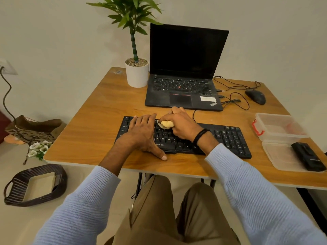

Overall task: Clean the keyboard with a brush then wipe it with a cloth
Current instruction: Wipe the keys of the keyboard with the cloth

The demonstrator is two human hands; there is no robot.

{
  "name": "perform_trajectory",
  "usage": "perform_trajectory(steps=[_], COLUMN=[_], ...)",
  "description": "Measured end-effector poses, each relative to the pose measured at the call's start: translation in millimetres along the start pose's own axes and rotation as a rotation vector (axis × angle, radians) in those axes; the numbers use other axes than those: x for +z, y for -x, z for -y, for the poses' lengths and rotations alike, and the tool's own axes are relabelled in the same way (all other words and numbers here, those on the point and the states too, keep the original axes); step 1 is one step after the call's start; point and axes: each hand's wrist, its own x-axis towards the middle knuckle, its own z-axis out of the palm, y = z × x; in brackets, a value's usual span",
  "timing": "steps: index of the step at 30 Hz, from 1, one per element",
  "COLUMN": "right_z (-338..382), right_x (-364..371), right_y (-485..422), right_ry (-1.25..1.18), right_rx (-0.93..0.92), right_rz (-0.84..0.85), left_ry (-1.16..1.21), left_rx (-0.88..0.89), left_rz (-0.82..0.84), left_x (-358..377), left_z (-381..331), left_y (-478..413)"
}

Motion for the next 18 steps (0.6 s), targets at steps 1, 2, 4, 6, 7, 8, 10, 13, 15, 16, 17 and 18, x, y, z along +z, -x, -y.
perform_trajectory(steps=[1, 2, 4, 6, 7, 8, 10, 13, 15, 16, 17, 18], right_z=[-1, -3, -7, -12, -16, -21, -30, -46, -57, -63, -65, -65], right_x=[-4, -8, -14, -19, -21, -22, -25, -33, -39, -41, -43, -43], right_y=[-1, -1, -2, -1, 0, 1, 4, 14, 19, 20, 19, 16], right_ry=[0.019, 0.036, 0.063, 0.081, 0.081, 0.077, 0.074, 0.071, 0.082, 0.095, 0.123, 0.155], right_rx=[0.008, 0.020, 0.049, 0.077, 0.090, 0.106, 0.128, 0.162, 0.203, 0.230, 0.248, 0.250], right_rz=[0.022, 0.041, 0.071, 0.098, 0.110, 0.123, 0.130, 0.138, 0.168, 0.183, 0.187, 0.165], left_ry=[-0.001, -0.003, -0.008, -0.013, -0.011, -0.008, 0.002, 0.012, 0.012, 0.011, 0.011, 0.012], left_rx=[-0.001, -0.002, -0.006, -0.010, -0.012, -0.014, -0.012, -0.003, -0.001, 0.001, 0.003, 0.007], left_rz=[0.000, 0.003, 0.009, 0.019, 0.022, 0.024, 0.023, 0.019, 0.020, 0.019, 0.018, 0.017], left_x=[0, 0, 0, -1, -2, -2, -2, -2, -2, -2, -3, -3], left_z=[0, 0, 0, 0, 0, 0, 0, 1, 0, 0, 0, 0], left_y=[0, 0, 0, 1, 2, 2, 3, 4, 4, 4, 4, 4])
